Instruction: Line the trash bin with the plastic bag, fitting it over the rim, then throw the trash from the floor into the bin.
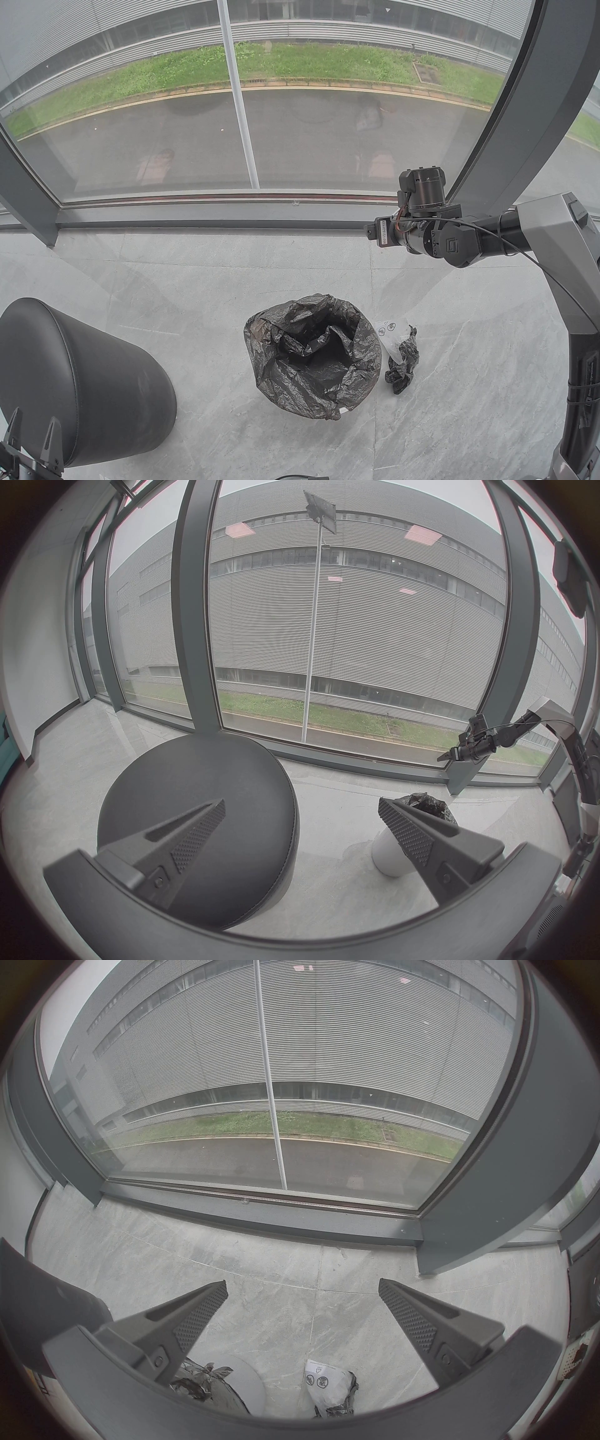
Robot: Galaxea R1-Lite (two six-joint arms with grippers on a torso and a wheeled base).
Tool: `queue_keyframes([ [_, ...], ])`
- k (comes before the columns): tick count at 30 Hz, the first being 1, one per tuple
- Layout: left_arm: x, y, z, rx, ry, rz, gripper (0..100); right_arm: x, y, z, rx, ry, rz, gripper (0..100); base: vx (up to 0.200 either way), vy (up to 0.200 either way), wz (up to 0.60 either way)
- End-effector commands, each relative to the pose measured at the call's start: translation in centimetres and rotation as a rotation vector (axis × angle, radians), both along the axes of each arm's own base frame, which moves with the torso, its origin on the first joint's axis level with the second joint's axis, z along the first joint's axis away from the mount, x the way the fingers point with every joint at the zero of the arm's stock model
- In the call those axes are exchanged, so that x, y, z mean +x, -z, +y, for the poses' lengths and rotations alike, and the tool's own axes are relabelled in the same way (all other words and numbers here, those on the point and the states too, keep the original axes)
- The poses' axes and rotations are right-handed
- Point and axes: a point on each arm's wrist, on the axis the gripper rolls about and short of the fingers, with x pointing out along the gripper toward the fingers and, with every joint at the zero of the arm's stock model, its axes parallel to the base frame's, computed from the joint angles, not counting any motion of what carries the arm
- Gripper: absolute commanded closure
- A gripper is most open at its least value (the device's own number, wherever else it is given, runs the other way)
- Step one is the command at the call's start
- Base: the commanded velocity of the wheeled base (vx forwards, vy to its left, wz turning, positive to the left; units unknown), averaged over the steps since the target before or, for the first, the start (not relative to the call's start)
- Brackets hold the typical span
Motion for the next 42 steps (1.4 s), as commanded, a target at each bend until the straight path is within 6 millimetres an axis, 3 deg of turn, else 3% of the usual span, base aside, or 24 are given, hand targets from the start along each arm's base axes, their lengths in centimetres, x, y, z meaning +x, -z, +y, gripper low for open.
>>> queue_keyframes([
  [1, -0.1, 0.0, 0.0, -0.003, -0.002, -0.014, 0, 1.2, -0.2, 0.1, 0.008, -0.019, 0.004, 0, 0.0, 0.0, 0.0],
  [15, -0.1, 0.0, 0.0, -0.021, -0.002, -0.016, 0, 2.2, -0.3, -0.5, -0.02, -0.017, 0.011, 0, 0.0, 0.0, 0.0],
  [32, -0.1, 0.0, 0.0, -0.031, -0.002, -0.018, 0, 3.3, 3.0, -0.8, -0.034, -0.026, 0.098, 0, 0.0, 0.0, 0.0],
  [39, -0.1, 0.0, 0.0, -0.038, -0.002, -0.018, 0, 3.1, 2.5, -1.0, -0.033, -0.063, 0.158, 0, 0.0, 0.0, 0.0],
  [40, -0.1, 0.0, 0.0, -0.038, -0.002, -0.018, 0, 3.0, 2.0, -1.6, -0.057, -0.053, 0.238, 0, 0.0, 0.0, 0.0],
  [42, -0.1, 0.0, 0.0, -0.038, -0.002, -0.018, 0, 2.8, 3.1, -1.7, -0.075, -0.047, 0.308, 0, 0.0, 0.0, 0.0],
])
